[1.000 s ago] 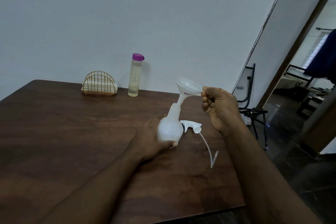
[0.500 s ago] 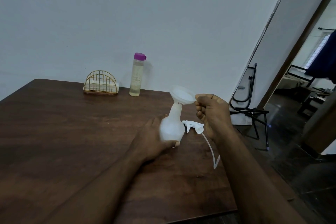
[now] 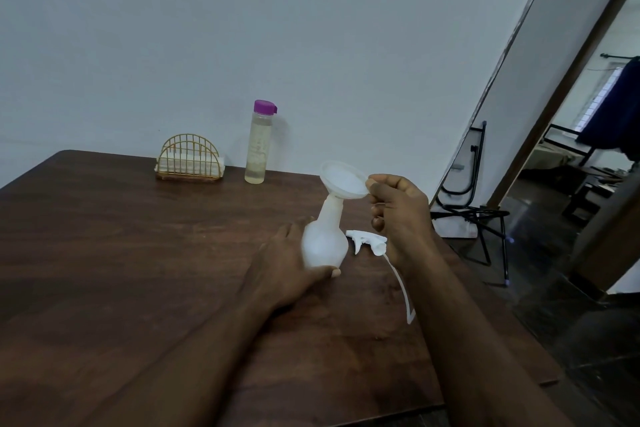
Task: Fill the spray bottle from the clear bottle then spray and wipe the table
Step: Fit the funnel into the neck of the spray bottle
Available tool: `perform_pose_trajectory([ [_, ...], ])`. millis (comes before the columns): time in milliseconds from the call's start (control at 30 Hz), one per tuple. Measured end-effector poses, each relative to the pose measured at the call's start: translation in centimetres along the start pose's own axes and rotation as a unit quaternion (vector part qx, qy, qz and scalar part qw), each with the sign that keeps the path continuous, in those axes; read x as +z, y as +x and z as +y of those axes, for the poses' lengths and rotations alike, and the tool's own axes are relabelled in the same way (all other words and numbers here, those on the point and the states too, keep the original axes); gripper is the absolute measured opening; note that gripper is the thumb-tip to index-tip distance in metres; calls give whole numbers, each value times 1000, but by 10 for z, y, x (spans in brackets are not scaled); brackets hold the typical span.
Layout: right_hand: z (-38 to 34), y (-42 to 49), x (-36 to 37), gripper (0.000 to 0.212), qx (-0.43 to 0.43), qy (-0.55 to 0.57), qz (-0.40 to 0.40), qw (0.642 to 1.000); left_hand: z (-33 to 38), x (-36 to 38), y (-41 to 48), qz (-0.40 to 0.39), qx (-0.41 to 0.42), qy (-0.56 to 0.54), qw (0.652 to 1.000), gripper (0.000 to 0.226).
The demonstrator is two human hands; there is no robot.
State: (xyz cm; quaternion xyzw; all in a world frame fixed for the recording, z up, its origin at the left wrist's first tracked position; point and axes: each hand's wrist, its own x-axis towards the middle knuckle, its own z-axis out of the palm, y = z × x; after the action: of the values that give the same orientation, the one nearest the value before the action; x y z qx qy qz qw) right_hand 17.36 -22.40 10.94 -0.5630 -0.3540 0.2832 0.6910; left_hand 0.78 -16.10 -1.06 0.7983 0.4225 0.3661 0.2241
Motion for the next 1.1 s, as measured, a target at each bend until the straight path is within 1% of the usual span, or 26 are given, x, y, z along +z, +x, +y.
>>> perform_pose_trajectory([
  [267,10,-10,6,14,-3,59,-28,998,-1,-2,0,5,-4,6,1000,112],
  [433,19,-16,9,29,-2,79,-27,997,1,-3,1,7,-6,18,1000,112],
  [600,34,-25,16,56,-27,49,-19,998,2,-4,1,12,-7,11,1000,111],
  [700,42,-26,19,63,-62,35,-35,997,2,-4,0,13,-5,13,1000,110],
  [800,42,-20,22,86,-96,5,-34,995,2,-5,1,8,-9,14,1000,112],
  [867,39,-14,23,94,-129,-25,-32,991,3,-5,1,3,-14,10,1000,112],
  [1000,29,-8,30,82,-189,-101,-42,976,3,-4,2,-2,-26,19,999,114],
  [1100,26,-6,33,69,-203,-153,-36,967,3,-3,2,2,-30,22,999,115],
])
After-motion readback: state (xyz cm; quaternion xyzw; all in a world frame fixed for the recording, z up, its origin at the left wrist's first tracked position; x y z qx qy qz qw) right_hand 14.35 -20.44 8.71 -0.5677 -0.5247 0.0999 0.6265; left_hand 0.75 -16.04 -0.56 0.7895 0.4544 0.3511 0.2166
